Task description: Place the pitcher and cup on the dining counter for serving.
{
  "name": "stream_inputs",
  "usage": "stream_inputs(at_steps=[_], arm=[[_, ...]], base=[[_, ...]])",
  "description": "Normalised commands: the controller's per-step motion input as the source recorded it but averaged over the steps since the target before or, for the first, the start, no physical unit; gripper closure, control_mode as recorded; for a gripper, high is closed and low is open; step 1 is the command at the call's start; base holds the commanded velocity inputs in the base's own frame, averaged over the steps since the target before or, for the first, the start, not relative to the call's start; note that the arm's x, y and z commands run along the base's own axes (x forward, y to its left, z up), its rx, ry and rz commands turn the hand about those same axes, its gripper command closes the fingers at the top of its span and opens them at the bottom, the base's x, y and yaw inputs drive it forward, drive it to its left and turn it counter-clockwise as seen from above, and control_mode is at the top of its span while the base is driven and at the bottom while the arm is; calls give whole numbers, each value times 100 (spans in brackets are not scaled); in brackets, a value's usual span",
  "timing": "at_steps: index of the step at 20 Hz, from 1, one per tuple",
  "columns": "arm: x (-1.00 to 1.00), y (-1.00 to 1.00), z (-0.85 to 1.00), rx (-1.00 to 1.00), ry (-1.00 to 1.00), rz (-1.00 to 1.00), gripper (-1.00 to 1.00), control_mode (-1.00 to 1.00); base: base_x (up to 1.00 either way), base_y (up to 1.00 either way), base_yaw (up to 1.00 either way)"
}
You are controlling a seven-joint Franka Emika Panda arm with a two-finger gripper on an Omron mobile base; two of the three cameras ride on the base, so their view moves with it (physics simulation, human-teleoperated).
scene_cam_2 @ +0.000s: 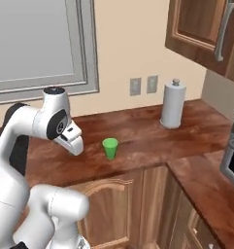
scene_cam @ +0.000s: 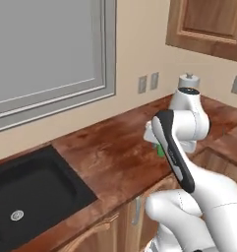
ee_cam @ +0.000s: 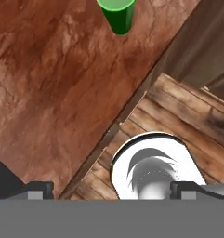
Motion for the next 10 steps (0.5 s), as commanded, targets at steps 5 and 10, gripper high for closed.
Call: stream_inputs(at_steps=[5, 10], arm=[[0, 0, 0, 0, 0, 0, -100, 100], [0, 0, 0, 0, 0, 0, -100, 100]], base=[[24, -71, 76], [3, -79, 75]])
